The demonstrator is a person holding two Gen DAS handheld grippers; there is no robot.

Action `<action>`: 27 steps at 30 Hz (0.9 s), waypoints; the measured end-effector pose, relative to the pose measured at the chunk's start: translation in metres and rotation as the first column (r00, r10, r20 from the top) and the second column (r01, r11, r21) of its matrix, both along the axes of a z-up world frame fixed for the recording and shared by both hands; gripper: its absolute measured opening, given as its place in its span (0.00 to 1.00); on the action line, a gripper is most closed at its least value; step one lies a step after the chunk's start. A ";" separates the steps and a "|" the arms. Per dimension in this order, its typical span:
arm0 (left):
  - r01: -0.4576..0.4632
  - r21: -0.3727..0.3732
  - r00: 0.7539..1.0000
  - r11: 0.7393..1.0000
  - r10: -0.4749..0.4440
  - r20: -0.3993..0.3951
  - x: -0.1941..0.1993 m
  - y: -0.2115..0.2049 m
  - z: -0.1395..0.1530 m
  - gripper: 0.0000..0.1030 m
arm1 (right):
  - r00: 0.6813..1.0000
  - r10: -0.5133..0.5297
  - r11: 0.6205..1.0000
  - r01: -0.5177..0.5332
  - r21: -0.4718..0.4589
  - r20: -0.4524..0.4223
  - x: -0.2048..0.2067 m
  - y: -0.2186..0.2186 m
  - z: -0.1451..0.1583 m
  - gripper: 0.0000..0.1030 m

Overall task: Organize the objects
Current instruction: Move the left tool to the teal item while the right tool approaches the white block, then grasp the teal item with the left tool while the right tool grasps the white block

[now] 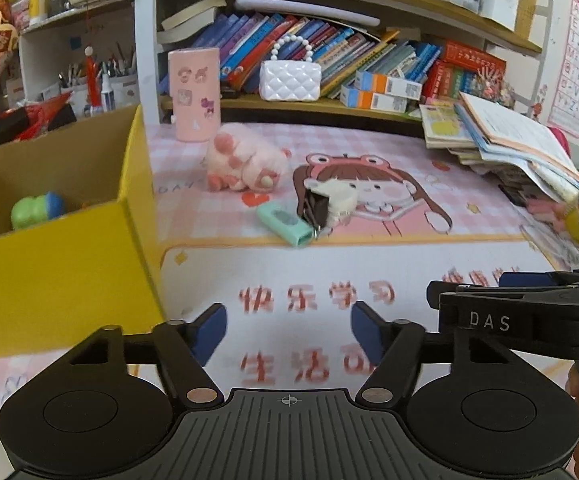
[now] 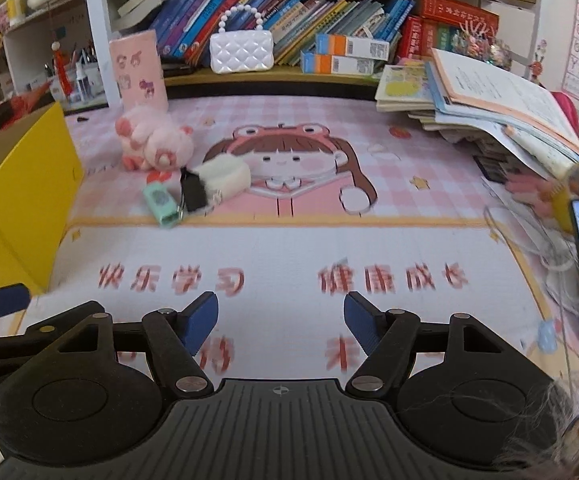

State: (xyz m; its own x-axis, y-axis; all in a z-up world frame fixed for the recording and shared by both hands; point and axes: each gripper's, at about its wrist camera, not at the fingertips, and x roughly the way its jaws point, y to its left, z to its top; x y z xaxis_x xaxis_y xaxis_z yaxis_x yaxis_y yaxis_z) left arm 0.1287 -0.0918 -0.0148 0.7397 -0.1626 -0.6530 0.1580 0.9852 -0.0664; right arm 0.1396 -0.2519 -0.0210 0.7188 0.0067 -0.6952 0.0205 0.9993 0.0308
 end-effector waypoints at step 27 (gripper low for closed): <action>-0.236 -0.041 0.961 0.971 0.227 -0.156 0.156 -0.024 -0.039 0.44 | 0.989 0.131 0.991 -0.133 0.027 0.062 0.108 -0.022 0.008 0.66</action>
